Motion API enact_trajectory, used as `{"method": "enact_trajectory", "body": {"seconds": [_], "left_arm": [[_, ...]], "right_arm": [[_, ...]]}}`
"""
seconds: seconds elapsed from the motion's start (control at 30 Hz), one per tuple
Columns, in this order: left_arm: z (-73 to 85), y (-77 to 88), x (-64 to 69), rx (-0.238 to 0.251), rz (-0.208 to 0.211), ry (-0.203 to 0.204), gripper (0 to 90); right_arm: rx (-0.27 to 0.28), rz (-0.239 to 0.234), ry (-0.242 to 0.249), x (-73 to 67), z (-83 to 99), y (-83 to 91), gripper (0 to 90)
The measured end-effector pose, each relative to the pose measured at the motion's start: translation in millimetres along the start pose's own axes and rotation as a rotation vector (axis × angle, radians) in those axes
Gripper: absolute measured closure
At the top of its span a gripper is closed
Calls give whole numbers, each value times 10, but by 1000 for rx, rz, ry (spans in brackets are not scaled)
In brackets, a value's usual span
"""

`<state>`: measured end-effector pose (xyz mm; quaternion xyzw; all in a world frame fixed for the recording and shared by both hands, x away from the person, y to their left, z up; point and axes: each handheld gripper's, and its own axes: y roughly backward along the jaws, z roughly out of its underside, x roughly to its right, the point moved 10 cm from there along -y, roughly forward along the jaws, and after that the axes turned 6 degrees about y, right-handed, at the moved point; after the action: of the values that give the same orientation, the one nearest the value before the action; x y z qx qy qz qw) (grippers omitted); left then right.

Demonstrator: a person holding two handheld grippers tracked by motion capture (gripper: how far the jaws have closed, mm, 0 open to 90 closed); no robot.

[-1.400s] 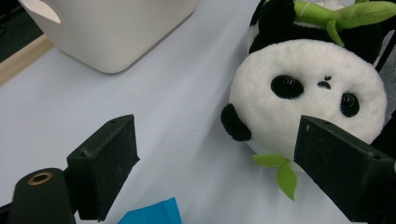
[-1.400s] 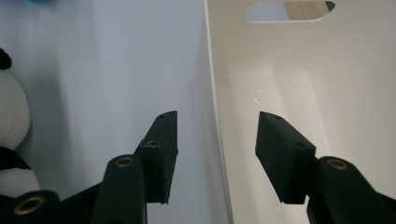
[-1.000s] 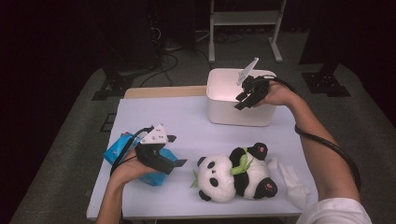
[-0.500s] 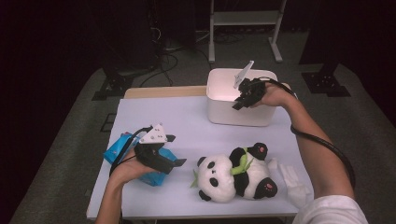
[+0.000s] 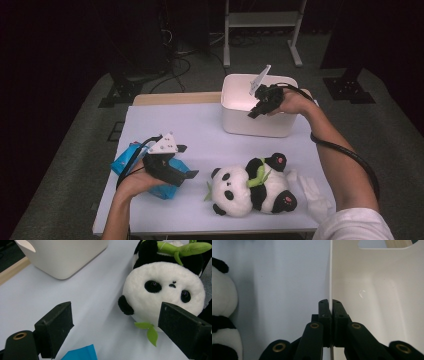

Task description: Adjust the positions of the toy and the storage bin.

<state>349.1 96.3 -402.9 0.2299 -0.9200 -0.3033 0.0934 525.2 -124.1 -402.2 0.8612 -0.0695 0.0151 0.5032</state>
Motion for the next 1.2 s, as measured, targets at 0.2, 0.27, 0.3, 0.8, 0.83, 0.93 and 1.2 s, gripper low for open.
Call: {"method": "enact_trajectory", "body": {"seconds": [0.2, 0.27, 0.3, 0.8, 0.83, 0.93, 1.2], "left_arm": [[20, -24, 35, -7, 13, -6, 112], [29, -44, 47, -17, 14, -7, 110], [33, -53, 54, -21, 16, -10, 110], [41, -113, 124, -41, 22, -19, 107], [43, -118, 123, -41, 22, -19, 107], [43, -122, 126, -39, 29, -16, 107], [33, -110, 132, -37, 27, -17, 107]], "right_arm": [[0, -25, 11, -145, -10, 14, 871], [2, -28, 16, -206, -15, 18, 871], [4, -34, 19, -239, -16, 21, 871], [40, -55, 63, -689, -127, 2, 871], [41, -56, 69, -702, -134, 0, 871], [47, -63, 76, -772, -160, -8, 871], [49, -73, 93, -885, -193, -14, 871]]}}
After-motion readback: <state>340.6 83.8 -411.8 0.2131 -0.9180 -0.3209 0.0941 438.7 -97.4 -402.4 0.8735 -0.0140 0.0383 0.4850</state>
